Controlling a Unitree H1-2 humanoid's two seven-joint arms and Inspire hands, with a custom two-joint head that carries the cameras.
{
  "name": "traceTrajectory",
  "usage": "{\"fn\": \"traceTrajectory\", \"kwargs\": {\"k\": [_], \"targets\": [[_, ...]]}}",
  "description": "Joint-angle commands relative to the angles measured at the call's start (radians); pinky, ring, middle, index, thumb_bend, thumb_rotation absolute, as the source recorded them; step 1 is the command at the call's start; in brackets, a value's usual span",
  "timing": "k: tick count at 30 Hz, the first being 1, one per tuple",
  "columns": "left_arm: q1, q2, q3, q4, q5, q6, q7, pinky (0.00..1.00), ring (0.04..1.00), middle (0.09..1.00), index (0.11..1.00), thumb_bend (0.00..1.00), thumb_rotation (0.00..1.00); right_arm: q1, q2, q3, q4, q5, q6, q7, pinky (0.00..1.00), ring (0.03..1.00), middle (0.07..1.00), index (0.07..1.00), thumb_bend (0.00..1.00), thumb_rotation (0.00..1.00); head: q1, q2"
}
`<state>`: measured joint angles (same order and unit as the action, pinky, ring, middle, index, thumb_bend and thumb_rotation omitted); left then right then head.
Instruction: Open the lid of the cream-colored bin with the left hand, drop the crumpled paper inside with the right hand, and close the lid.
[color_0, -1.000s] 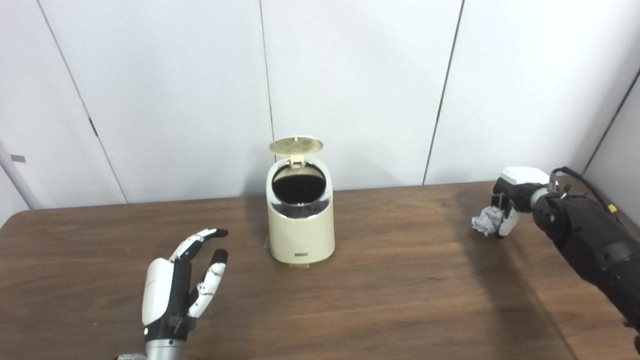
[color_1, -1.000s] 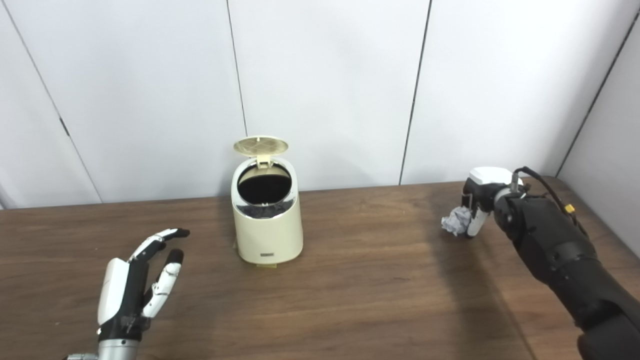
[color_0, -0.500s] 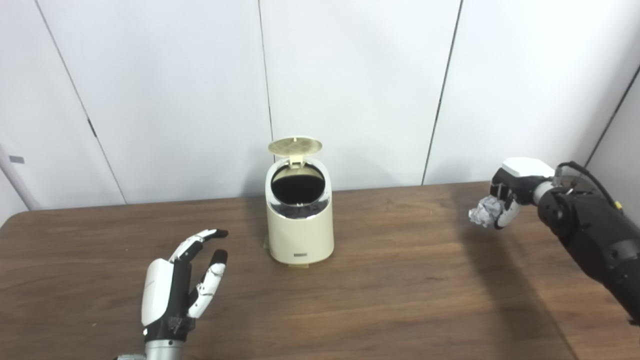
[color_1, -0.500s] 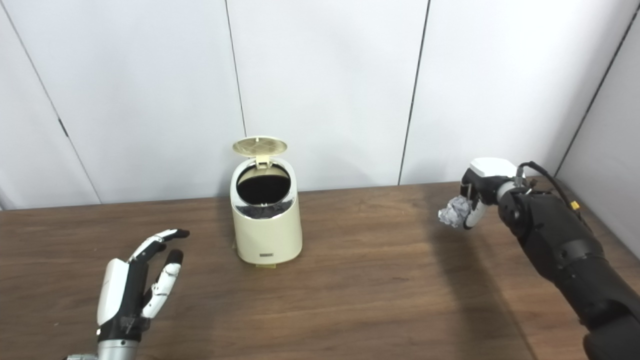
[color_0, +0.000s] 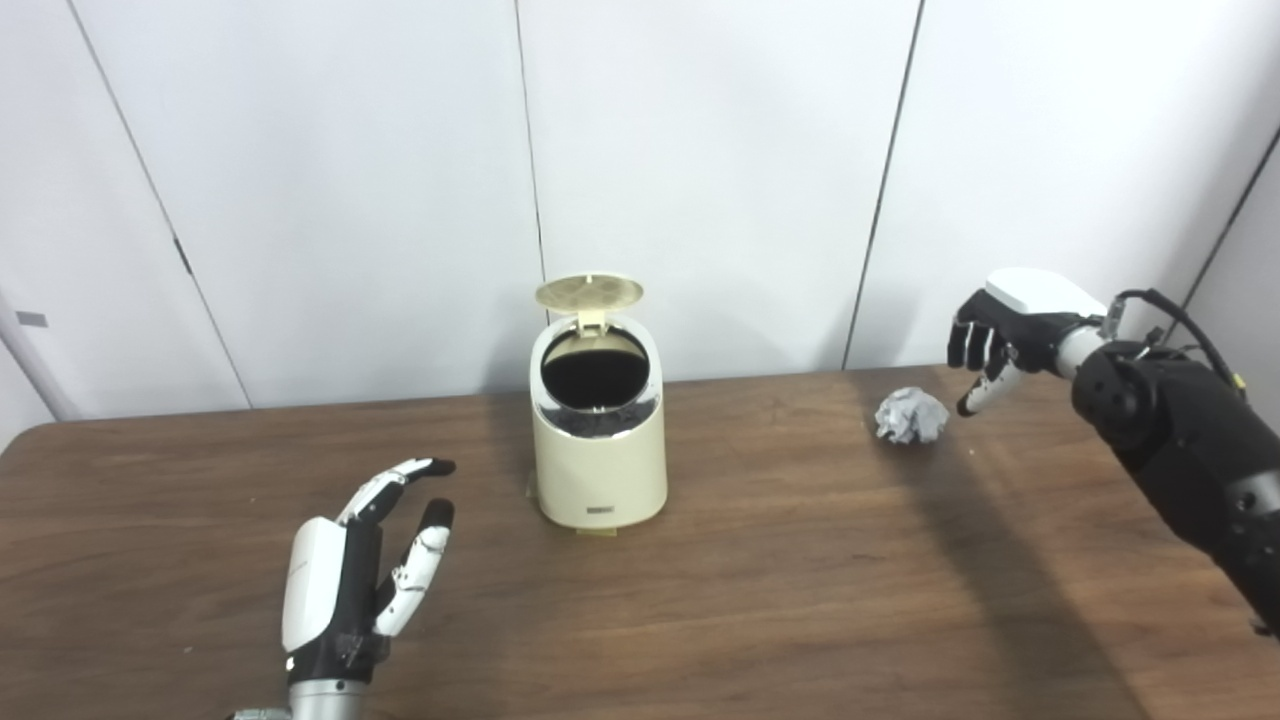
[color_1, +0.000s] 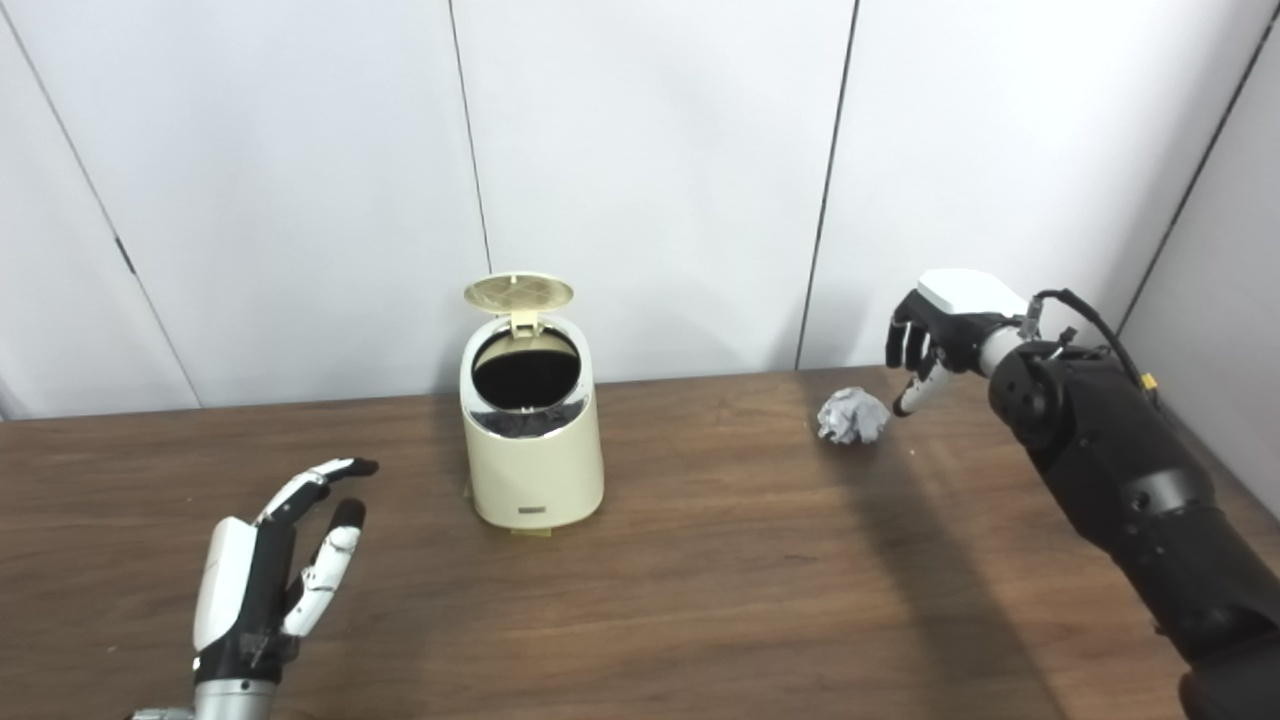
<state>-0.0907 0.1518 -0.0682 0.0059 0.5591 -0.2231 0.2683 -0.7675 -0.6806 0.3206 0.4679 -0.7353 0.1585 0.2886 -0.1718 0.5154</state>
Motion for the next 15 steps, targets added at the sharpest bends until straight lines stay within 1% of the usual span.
{"fn": "traceTrajectory", "kwargs": {"k": [1, 2, 3, 4, 7, 9, 13, 15], "targets": [[0.015, 0.005, -0.004, 0.053, 0.011, -0.013, 0.016, 0.79, 0.808, 0.788, 0.755, 0.45, 1.0, -0.04, -0.03, -0.019, -0.053, -0.009, 0.012, -0.002, 0.35, 0.443, 0.458, 0.49, 0.53, 0.0, -0.002, 0.0], [0.014, 0.006, -0.004, 0.054, 0.013, -0.013, 0.017, 0.78, 0.809, 0.789, 0.756, 0.44, 1.0, -0.04, -0.027, -0.015, -0.072, -0.017, 0.017, 0.002, 0.36, 0.45, 0.47, 0.488, 0.53, 0.0, -0.002, 0.0], [0.013, 0.006, -0.004, 0.055, 0.014, -0.013, 0.017, 0.78, 0.807, 0.788, 0.756, 0.44, 1.0, -0.04, -0.023, -0.013, -0.095, -0.023, 0.026, 0.009, 0.42, 0.503, 0.519, 0.471, 0.52, 0.0, -0.002, -0.001], [0.012, 0.006, -0.004, 0.055, 0.016, -0.012, 0.018, 0.78, 0.806, 0.787, 0.755, 0.44, 1.0, -0.039, -0.019, -0.012, -0.119, -0.028, 0.032, 0.015, 0.45, 0.53, 0.535, 0.464, 0.52, 0.0, -0.003, -0.001], [0.01, 0.005, -0.005, 0.06, 0.02, -0.014, 0.022, 0.78, 0.804, 0.784, 0.751, 0.45, 1.0, -0.047, -0.006, -0.012, -0.16, -0.034, 0.053, 0.042, 0.47, 0.552, 0.548, 0.46, 0.52, 0.0, -0.003, -0.003], [0.008, 0.005, -0.006, 0.064, 0.022, -0.016, 0.026, 0.77, 0.802, 0.782, 0.748, 0.45, 1.0, -0.06, 0.001, -0.004, -0.17, -0.042, 0.059, 0.057, 0.46, 0.531, 0.536, 0.466, 0.52, 0.0, -0.002, -0.004], [0.006, 0.003, -0.007, 0.063, 0.022, -0.011, 0.025, 0.78, 0.804, 0.784, 0.755, 0.46, 1.0, -0.076, 0.012, 0.009, -0.176, -0.062, 0.061, 0.079, 0.45, 0.523, 0.54, 0.464, 0.52, 0.0, -0.001, -0.005], [0.006, 0.003, -0.007, 0.063, 0.021, -0.012, 0.025, 0.78, 0.805, 0.785, 0.758, 0.47, 1.0, -0.078, 0.017, 0.009, -0.168, -0.059, 0.049, 0.074, 0.39, 0.467, 0.503, 0.478, 0.53, 0.0, 0.0, -0.005]]}}
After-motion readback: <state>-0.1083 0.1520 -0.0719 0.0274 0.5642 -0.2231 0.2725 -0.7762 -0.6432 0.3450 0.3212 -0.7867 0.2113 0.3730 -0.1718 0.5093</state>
